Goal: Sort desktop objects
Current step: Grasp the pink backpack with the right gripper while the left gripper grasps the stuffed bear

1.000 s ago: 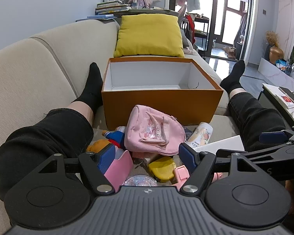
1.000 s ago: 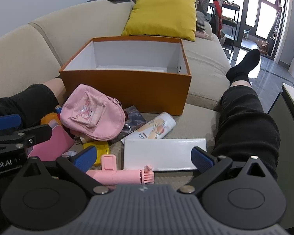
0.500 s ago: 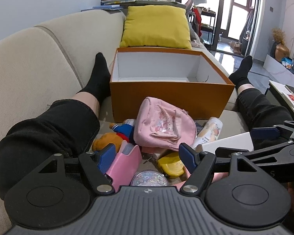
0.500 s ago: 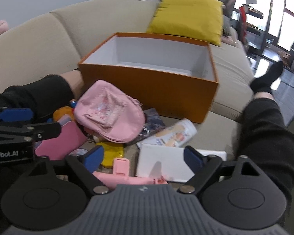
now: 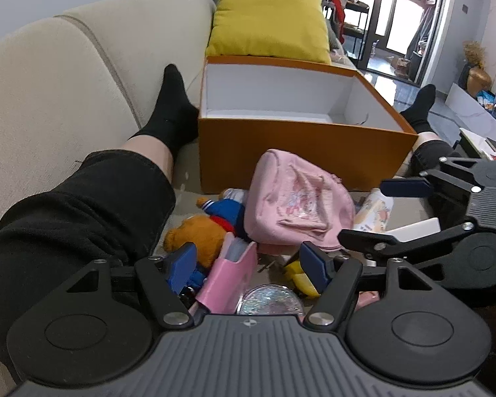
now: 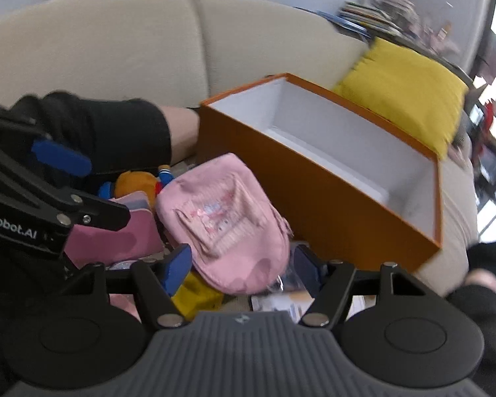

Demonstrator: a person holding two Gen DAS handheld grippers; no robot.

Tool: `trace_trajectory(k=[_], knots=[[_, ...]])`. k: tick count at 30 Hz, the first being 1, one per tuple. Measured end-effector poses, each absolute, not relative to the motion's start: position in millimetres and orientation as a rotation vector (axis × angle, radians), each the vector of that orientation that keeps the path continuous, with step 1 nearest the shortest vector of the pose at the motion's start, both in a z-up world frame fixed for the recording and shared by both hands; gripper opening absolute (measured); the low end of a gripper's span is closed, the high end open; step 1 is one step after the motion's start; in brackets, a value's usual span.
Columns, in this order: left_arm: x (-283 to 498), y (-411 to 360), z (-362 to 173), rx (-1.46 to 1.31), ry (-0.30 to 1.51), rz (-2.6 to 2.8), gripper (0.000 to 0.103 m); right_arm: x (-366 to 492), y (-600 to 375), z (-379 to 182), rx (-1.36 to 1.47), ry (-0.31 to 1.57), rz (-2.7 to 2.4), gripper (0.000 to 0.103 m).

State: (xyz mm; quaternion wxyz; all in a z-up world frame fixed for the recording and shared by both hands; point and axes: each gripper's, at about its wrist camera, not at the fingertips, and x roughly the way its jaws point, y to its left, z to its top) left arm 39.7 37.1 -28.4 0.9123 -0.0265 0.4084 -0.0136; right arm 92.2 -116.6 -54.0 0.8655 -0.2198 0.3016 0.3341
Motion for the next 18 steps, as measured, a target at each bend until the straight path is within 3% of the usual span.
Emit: trace_trajectory(k=[13, 18], knots=[[56, 64, -35, -0.136, 0.847, 0.056, 0.081, 105, -60, -102, -0.849, 0.453, 0.76, 0.073], [60, 65, -40, -0.132, 0.867, 0.06, 0.081, 114, -61, -103, -0.843, 0.446, 0.734, 0.058]])
